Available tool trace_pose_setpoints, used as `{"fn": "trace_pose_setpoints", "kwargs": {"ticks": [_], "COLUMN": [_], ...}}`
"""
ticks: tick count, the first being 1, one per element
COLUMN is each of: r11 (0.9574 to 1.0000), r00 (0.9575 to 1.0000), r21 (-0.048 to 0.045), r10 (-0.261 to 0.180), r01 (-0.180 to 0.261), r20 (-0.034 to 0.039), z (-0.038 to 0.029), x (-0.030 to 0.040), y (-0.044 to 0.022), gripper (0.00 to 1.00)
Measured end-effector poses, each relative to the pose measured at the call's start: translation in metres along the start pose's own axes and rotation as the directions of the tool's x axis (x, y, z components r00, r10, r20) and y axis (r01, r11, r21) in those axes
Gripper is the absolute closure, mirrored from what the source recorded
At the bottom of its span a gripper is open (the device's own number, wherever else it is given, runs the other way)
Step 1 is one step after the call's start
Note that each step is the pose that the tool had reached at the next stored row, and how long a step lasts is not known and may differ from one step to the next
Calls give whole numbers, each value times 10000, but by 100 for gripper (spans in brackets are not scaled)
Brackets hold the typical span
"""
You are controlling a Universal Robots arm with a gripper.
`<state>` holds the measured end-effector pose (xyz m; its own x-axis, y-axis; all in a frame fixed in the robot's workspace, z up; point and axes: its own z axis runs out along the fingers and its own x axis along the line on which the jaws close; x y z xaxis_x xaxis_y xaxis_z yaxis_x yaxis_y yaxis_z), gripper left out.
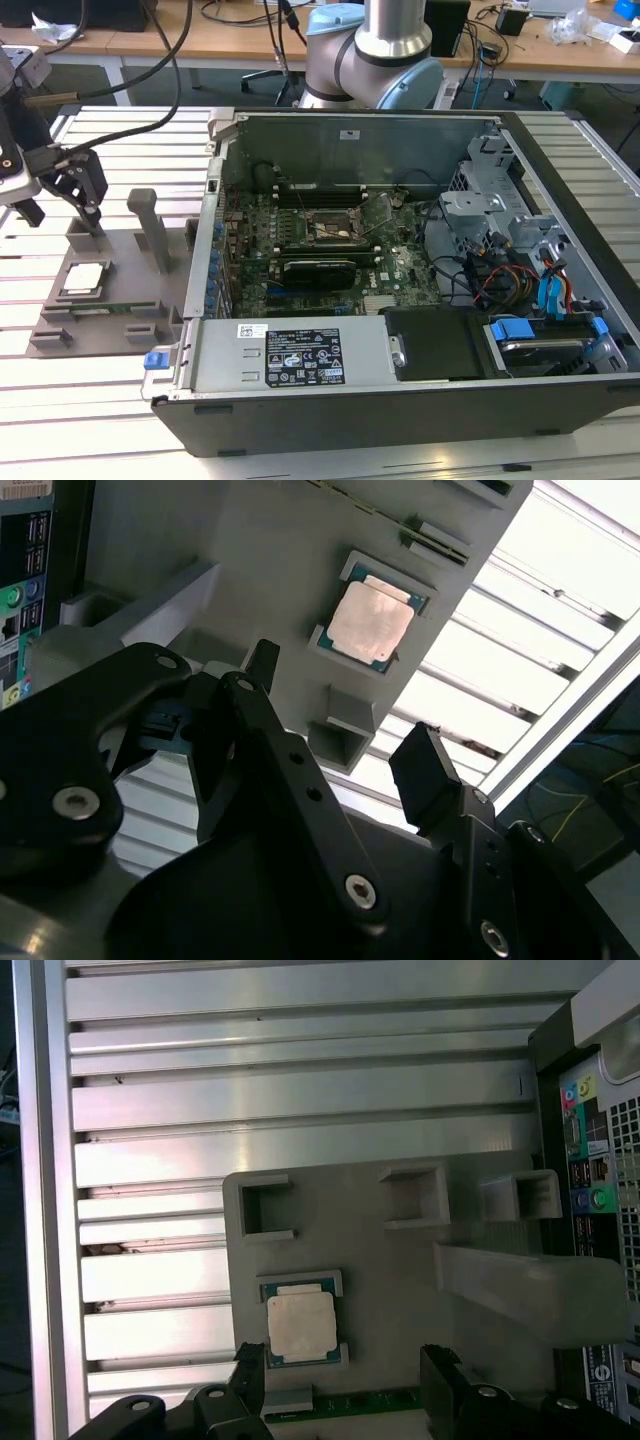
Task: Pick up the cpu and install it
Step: 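Pick up the cpu and move it towards the insertion slot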
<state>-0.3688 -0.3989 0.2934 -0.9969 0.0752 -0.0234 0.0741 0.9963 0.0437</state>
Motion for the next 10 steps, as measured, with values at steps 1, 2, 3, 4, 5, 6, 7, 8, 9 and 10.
{"fn": "trace_pose_setpoints", "kwargs": {"ticks": [1, 2, 3, 4, 5, 6, 7, 8, 9, 10], "r11": [10000, 10000, 10000, 10000, 10000, 10000, 10000, 10000, 10000, 10000], "r00": [10000, 10000, 10000, 10000, 10000, 10000, 10000, 10000, 10000, 10000], "r21": [0, 1, 0, 0, 0, 0, 0, 0, -1, -1], "r10": [0, 0, 0, 0, 0, 0, 0, 0, 0, 0], "r01": [0, 0, 0, 0, 0, 0, 0, 0, 0, 0], "r20": [1, 0, 0, 1, 0, -1, 0, 1, 1, 1], "z": [24, 40, 75, 94, 97, 100, 104, 108, 113, 118], "x": [1, 1, 2, 2, 2, 2, 2, 3, 3, 3], "y": [-1, -2, -3, -4, -4, -4, -4, -5, -5, -5], "gripper": [28, 28, 28, 28, 28, 28, 28, 28, 28, 28]}}
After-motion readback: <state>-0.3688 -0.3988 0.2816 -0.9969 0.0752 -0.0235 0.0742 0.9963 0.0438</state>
